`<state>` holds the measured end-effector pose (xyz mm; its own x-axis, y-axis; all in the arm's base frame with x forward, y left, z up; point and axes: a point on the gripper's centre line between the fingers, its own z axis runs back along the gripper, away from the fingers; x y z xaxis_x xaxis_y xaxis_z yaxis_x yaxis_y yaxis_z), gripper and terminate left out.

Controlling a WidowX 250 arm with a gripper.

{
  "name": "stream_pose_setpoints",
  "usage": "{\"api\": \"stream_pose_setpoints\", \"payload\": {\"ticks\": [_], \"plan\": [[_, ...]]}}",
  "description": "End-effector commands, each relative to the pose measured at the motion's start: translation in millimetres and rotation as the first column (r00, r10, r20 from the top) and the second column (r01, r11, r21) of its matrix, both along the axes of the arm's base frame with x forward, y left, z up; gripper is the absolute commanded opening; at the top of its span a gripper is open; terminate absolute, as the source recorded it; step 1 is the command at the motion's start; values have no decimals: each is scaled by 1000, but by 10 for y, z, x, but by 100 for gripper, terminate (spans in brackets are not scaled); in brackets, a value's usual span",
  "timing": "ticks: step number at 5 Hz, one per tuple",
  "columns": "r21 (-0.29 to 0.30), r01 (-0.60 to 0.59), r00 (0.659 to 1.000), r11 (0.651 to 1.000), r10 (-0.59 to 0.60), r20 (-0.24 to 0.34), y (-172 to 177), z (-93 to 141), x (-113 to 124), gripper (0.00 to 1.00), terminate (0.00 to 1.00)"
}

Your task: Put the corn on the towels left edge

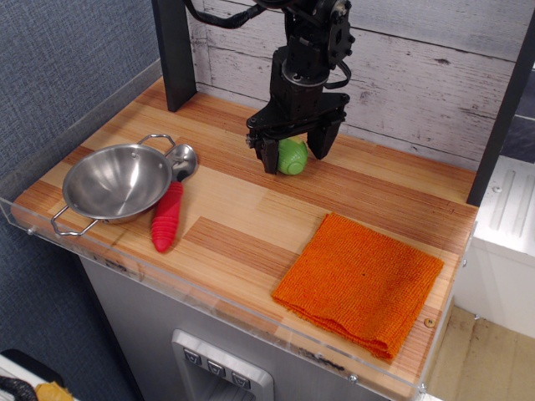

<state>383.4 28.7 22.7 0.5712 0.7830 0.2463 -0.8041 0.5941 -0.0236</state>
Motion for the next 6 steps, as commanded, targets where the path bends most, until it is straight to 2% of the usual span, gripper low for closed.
{"api": "stream_pose_setpoints", "payload": {"ticks": [1,3,4,5,6], "plan": [[-4,1,998,1000,-1,59,21,117,59,0,0],[33,23,996,999,-25,83,17,253,49,0,0],[38,44,991,998,-49,122,20,471,38,0,0],[58,50,982,997,-60,180,23,787,12,0,0],[51,48,976,998,-58,211,22,987,-35,0,0]]}}
